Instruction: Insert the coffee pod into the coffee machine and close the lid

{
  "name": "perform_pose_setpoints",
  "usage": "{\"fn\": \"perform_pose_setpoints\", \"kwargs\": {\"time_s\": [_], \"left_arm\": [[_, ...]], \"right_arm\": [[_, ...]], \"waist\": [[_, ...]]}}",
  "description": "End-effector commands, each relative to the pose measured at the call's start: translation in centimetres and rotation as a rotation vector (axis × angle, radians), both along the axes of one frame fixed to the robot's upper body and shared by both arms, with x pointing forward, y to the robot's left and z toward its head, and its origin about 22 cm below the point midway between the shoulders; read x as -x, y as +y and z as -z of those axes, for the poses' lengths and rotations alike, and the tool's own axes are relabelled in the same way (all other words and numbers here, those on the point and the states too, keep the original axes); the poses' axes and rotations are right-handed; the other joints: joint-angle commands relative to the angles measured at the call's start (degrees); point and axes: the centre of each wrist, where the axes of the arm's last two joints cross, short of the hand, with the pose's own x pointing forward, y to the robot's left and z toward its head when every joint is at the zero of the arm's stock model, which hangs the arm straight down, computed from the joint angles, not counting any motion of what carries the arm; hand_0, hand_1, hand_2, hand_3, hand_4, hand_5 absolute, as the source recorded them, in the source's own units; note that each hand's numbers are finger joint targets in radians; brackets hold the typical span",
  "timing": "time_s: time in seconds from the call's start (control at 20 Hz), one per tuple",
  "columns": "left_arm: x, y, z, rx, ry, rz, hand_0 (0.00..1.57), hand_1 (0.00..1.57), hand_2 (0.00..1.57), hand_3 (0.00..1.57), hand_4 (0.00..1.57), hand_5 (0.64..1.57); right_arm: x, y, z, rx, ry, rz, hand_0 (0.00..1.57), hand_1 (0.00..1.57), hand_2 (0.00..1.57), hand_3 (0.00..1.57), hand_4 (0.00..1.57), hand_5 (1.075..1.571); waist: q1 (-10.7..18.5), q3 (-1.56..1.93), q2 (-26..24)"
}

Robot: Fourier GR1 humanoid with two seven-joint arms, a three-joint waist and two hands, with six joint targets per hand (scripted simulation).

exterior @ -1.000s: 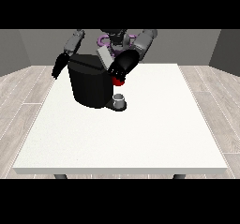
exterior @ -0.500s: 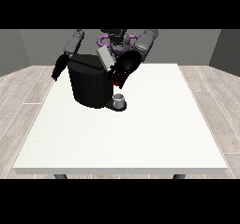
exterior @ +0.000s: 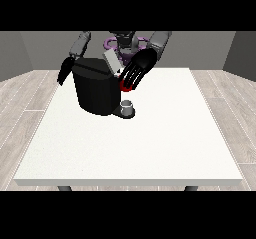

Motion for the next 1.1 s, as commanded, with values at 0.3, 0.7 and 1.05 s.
{"fn": "perform_pose_setpoints", "kwargs": {"time_s": [0.3, 0.7, 1.05], "left_arm": [[0.2, -4.9, 12.5, 0.043, 0.294, 0.106, 0.0, 0.0, 0.08, 0.0, 0.0, 1.571], [3.1, -7.4, 24.3, 0.821, 0.468, 0.172, 0.0, 0.0, 0.0, 0.0, 0.47, 1.571], [9.5, -5.1, 34.7, 1.077, 0.677, 0.081, 0.0, 0.0, 0.0, 0.0, 0.42, 1.571]], "right_arm": [[2.9, -6.0, 7.6, -0.078, 0.251, 0.161, 0.0, 0.0, 0.0, 0.0, 0.0, 1.571], [8.0, -7.2, 13.0, -0.048, 0.366, 0.234, 0.0, 0.0, 0.0, 0.0, 0.0, 1.571], [10.9, -10.6, 14.0, -0.066, 0.443, 0.261, 0.0, 0.0, 0.0, 0.0, 0.0, 1.571]], "waist": [[10.8, -0.09, -15.42], [17.69, -0.27, -25.18], [24.31, -0.12, -36.55]]}}
